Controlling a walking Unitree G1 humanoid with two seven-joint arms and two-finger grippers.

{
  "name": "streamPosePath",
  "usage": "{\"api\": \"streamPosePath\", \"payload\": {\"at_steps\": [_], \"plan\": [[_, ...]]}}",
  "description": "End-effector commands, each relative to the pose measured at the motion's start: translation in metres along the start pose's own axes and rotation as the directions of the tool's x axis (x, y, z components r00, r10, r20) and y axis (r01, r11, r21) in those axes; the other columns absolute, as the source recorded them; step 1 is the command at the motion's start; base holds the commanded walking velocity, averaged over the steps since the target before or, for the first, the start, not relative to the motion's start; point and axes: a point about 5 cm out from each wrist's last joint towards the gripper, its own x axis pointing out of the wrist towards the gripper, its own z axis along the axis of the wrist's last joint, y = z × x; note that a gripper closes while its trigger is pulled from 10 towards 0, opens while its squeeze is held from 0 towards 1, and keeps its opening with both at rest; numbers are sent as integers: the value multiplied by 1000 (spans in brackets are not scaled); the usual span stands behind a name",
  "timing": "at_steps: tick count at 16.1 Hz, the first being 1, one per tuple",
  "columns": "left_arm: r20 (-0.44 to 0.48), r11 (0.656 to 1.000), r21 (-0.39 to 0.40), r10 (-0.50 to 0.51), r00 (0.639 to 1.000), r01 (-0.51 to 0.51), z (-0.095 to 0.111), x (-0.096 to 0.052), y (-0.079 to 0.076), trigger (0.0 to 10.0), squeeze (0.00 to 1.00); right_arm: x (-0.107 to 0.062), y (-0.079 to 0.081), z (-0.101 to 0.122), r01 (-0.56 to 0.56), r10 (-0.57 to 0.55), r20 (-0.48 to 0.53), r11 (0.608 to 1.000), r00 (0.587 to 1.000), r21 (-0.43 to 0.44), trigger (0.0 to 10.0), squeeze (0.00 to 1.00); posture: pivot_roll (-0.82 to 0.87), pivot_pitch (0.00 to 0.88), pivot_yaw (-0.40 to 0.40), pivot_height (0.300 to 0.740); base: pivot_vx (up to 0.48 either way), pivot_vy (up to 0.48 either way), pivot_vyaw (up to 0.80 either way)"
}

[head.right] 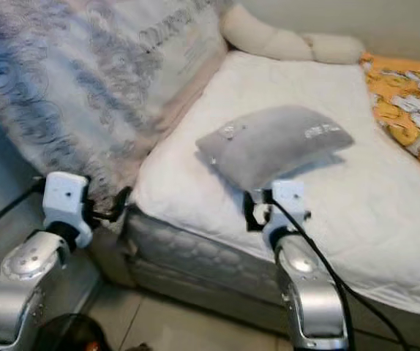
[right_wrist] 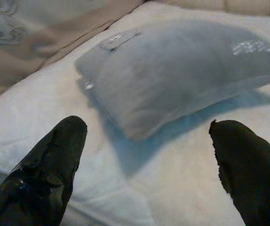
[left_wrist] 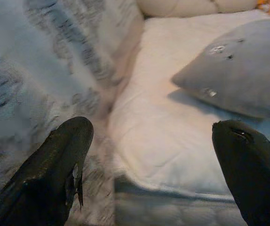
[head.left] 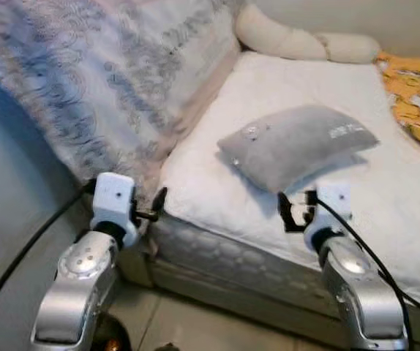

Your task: Clean up the room

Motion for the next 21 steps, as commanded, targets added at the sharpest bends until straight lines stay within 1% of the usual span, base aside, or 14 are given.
{"api": "streamPosePath", "payload": {"at_steps": [1,2,3,8,12,17,21], "plan": [[20,1000,-4,-27,999,27,4,2,-7,10000,0,-1,-8,-5,20,-21,-19,1000,1000,-10,10000,0,68,0,-6,740,330,0,0],[20,1000,-4,-26,999,26,4,2,-7,10000,0,-1,-6,-7,-21,21,-31,999,999,25,10000,0,69,0,-6,740,330,0,0],[20,1000,-3,-26,999,27,4,2,-6,10000,0,-2,-5,-8,-39,41,-32,998,999,50,10000,0,70,0,-8,740,330,0,0],[19,999,2,-35,999,35,4,2,-6,10000,0,-7,-12,-14,1,3,-42,997,999,82,10000,0,63,0,4,740,328,0,0],[26,999,1,-45,999,45,5,5,-7,10000,0,-11,-17,-18,33,-28,-44,994,999,106,10000,0,43,0,23,740,328,0,0],[59,999,-49,-11,998,14,9,6,-6,10000,0,-18,-22,-19,38,-35,-31,992,999,123,10000,0,38,0,26,740,316,0,0],[44,998,-61,-3,999,6,3,4,-3,10000,0,-18,-21,-19,30,-28,-23,991,999,132,10000,0,39,0,23,740,314,0,0]]}}
